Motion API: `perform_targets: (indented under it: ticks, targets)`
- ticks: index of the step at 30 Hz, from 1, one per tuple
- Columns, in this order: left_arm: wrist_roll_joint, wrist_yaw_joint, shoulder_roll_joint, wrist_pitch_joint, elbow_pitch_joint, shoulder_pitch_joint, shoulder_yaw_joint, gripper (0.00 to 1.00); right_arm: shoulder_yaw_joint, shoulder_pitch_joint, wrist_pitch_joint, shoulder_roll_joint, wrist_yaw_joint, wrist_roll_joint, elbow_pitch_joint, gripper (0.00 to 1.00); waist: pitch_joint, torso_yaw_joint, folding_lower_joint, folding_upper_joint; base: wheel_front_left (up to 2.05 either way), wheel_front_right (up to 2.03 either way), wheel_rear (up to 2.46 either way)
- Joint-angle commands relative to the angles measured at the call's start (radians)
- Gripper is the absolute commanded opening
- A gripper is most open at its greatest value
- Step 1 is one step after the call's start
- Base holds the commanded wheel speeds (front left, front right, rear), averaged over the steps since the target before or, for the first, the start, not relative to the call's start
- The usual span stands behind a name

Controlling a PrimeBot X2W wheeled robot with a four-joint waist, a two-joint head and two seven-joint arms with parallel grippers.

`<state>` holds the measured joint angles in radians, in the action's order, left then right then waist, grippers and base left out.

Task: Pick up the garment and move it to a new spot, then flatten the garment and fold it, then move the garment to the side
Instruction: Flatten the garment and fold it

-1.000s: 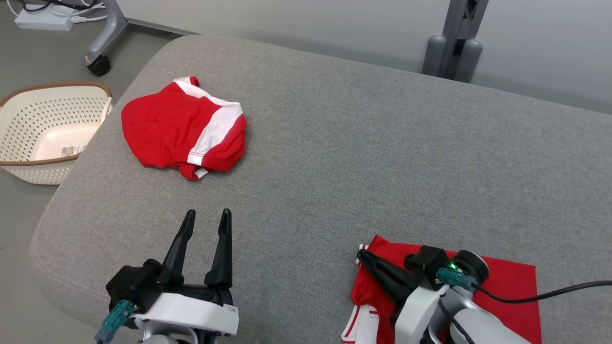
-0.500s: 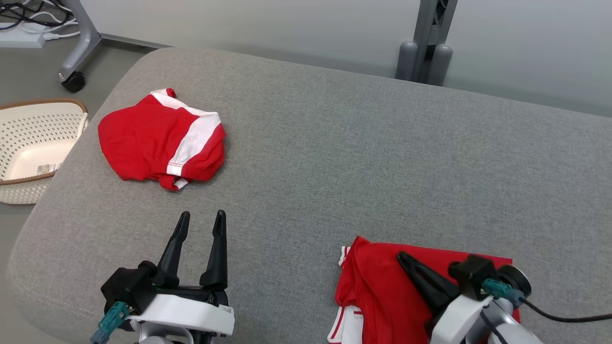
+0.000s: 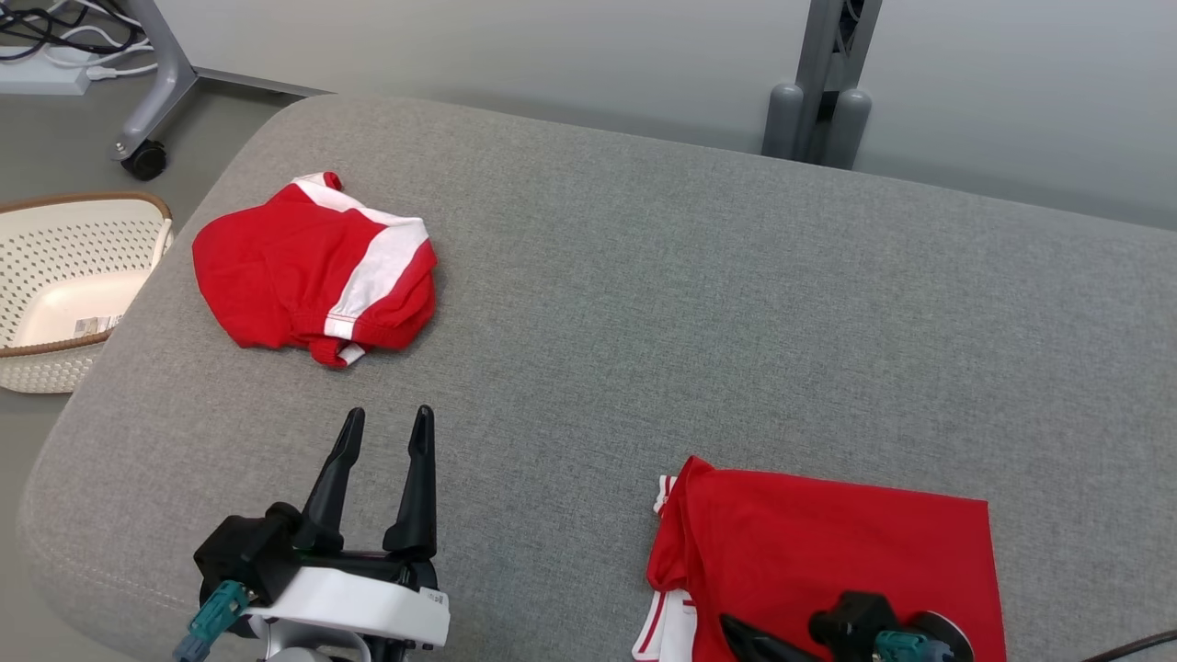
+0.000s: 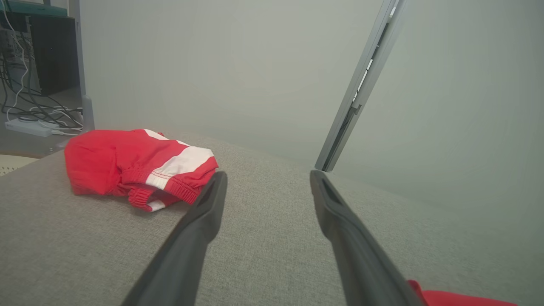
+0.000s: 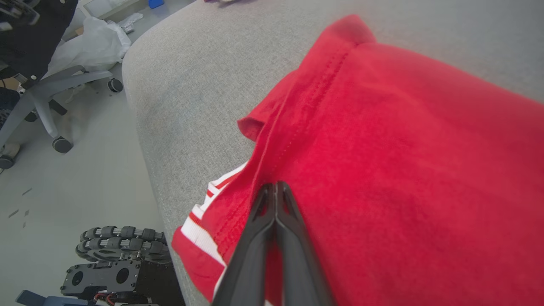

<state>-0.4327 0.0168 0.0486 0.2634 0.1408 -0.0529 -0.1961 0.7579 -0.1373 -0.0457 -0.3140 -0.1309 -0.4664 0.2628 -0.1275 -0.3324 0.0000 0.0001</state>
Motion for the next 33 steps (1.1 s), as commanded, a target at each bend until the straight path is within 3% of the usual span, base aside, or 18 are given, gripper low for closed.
perform_targets:
  ticks: [1,15,22,33]
  targets:
    - [0.003,0.004,0.004,0.002,0.0,-0.003,0.005,1.0,0.01,0.007,0.007,-0.01,0.0,-0.014,-0.012,0.0,0.002,-0.003,0.0,-0.0001,0.0,0.0,0.0]
    - [-0.001,-0.002,0.004,0.002,0.002,0.011,0.008,1.0,0.094,-0.024,0.022,-0.027,0.0,-0.071,-0.07,0.0,0.015,-0.015,0.0,-0.0001,0.0,0.0,0.0]
    - [-0.006,-0.005,0.004,0.002,0.0,0.02,0.023,1.0,0.04,-0.003,-0.008,-0.068,0.0,-0.056,-0.112,0.0,0.026,0.006,0.0,-0.0001,0.0,0.0,0.0]
    - [-0.009,0.0,0.004,0.002,-0.003,0.013,0.019,1.0,-0.018,0.079,0.045,-0.119,0.0,-0.019,-0.135,0.0,0.02,0.024,0.0,-0.0001,0.0,0.0,0.0]
